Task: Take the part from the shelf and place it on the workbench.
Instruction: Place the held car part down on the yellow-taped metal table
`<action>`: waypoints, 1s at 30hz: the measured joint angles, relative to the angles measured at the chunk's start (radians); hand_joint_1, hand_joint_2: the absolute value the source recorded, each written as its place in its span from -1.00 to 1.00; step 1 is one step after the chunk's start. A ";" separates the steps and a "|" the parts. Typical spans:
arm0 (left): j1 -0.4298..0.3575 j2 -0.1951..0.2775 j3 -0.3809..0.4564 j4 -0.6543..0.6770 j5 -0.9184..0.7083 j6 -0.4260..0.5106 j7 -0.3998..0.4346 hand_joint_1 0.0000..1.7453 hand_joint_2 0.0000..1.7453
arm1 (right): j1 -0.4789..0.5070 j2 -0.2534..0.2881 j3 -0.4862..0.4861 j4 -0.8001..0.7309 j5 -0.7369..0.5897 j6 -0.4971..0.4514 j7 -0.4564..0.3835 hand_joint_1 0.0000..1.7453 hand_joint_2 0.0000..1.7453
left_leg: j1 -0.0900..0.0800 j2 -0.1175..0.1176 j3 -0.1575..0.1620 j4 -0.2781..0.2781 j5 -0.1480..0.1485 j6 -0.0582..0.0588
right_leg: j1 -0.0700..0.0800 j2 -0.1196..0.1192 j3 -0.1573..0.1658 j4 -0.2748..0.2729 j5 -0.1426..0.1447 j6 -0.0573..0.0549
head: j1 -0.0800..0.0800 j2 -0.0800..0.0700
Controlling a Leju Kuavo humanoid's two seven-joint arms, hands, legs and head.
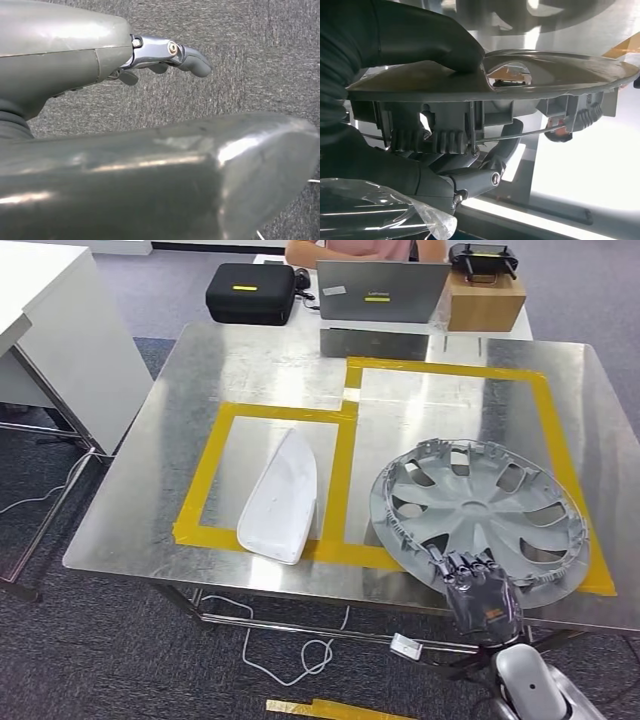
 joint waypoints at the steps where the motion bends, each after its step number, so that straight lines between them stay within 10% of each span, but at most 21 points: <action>1: -0.002 -0.003 0.006 0.000 -0.011 -0.006 -0.005 -1.00 0.00 | 0.002 0.000 0.001 0.000 0.000 0.000 0.000 0.00 0.00 | 0.000 0.000 0.000 0.000 0.000 0.000 | 0.000 0.000 0.000 0.000 0.000 0.000 | 0.000 0.000; 3: -0.010 -0.011 0.024 0.000 -0.046 -0.022 -0.022 -1.00 1.00 | 0.004 0.000 0.003 0.000 0.000 -0.001 -0.001 -1.00 -1.00 | 0.000 0.000 0.000 0.000 0.000 0.000 | 0.000 0.000 0.000 0.000 0.000 0.000 | 0.000 0.000; 7: -0.032 -0.033 0.081 0.000 -0.121 -0.056 -0.063 -1.00 1.00 | 0.005 0.000 0.006 0.002 0.000 -0.003 -0.006 -1.00 -1.00 | 0.000 0.000 0.001 0.000 0.000 0.000 | 0.000 0.000 0.001 0.000 0.000 0.000 | 0.000 0.000; 11: -0.050 -0.053 0.133 0.000 -0.155 -0.081 -0.082 -1.00 -1.00 | 0.006 0.000 0.008 0.003 0.000 -0.003 -0.009 -1.00 -1.00 | 0.000 0.000 0.001 0.000 0.000 0.000 | 0.000 0.000 0.001 0.000 0.000 0.000 | 0.000 0.000; 30: -0.094 -0.087 0.238 0.005 -0.244 -0.088 -0.150 -1.00 -1.00 | 0.006 0.000 0.009 0.003 0.000 -0.015 -0.010 -1.00 -1.00 | 0.000 0.000 0.003 0.000 0.000 0.000 | 0.000 0.000 0.003 0.000 0.000 0.000 | 0.000 0.000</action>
